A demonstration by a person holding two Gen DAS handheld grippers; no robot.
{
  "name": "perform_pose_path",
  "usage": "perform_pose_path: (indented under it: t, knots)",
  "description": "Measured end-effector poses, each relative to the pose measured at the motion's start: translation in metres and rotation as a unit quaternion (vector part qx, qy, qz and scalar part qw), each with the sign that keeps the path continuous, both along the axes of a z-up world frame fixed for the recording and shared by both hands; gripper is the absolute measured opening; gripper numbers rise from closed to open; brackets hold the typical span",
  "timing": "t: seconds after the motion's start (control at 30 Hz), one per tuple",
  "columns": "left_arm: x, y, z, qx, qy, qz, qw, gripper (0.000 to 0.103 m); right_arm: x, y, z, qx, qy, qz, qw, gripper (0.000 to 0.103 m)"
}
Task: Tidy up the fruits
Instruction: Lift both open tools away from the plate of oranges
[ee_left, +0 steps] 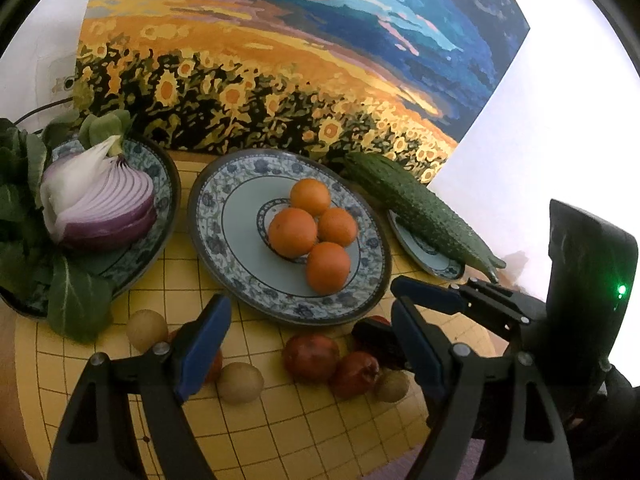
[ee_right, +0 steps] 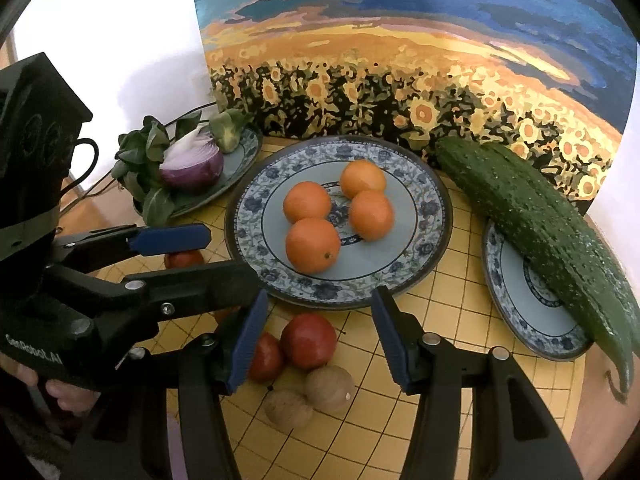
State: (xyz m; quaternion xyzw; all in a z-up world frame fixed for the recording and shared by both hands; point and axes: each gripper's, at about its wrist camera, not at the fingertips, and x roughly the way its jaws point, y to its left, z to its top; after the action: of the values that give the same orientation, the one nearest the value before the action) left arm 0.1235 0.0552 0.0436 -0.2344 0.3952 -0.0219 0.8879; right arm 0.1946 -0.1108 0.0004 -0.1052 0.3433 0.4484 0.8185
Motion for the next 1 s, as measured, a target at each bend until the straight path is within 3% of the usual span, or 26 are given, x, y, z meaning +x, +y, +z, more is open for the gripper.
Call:
perform_pose_path:
  t: [1.0]
  knots:
    - [-0.079,-0.019,0.067,0.038,-0.054,0.03,0.9974,0.086,-0.078,-0.063,0.042,0.066,-0.039,-0.037,0.996,0.055]
